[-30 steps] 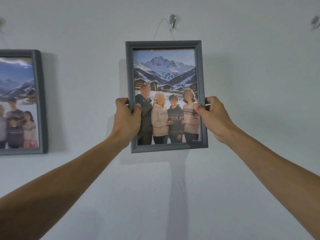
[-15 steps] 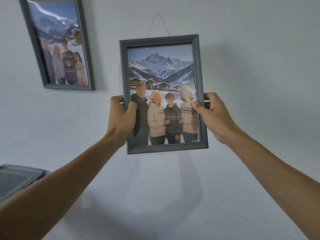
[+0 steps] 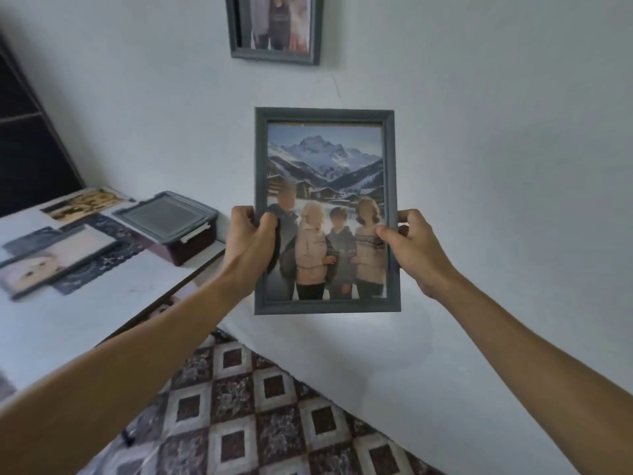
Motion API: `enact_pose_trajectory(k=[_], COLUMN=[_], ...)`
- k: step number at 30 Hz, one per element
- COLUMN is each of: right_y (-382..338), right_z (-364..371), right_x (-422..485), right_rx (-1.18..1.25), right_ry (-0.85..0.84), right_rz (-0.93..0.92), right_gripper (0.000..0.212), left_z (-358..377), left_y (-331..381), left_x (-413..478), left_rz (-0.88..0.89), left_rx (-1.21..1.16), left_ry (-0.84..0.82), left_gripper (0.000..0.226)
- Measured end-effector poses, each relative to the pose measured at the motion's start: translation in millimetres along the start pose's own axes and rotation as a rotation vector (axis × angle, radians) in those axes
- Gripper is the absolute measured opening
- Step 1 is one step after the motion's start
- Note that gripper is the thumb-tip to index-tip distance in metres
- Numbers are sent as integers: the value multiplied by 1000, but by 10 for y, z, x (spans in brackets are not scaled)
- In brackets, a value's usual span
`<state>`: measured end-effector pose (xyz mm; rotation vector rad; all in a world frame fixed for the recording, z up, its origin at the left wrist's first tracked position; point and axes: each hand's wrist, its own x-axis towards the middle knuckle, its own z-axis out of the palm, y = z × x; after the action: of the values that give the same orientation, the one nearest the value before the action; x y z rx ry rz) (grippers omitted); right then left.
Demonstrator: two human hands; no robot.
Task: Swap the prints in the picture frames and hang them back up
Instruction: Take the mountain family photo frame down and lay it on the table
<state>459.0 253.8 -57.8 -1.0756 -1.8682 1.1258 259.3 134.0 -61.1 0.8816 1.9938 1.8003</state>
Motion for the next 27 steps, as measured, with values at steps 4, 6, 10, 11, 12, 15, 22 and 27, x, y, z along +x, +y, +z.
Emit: enact_pose_trajectory(k=[4,6,10,11,12,15,22,27], right_y=[109,157,178,169,164,87,-94,-193], right_z=[567,872,1509,1677,1851,2387,3622,4335], right_x=[-79,-123,-244,-286,-315,-436,-785,-961], right_rx=[-6,-22,-49,-54,-61,-97,-131,-171], right_ry=[-123,-169,-276,-308,-339,-422,-581,-698], right_rz=[42,56,73,74,69,52,21,-24], right_gripper=[31,29,27,28,29,29,26,28], left_z=[-471,-710,-1235,-1383,-1544,-2050,-3159,-3824], left_y=[-455,-677,-1037,-1119,-1218,-1490,-2001,-2287], left_x=[-58,-107,-222,-252,-265,-307,-411,-516], left_rz=[-105,-135,-196,-217,-235,-306,-397,-438], left_rx=[64,88,90,97,107,130,206,225], left_ry=[68,91,170,191,217,299,435,491], left_gripper=[26,31,17,18,19,19,25,23])
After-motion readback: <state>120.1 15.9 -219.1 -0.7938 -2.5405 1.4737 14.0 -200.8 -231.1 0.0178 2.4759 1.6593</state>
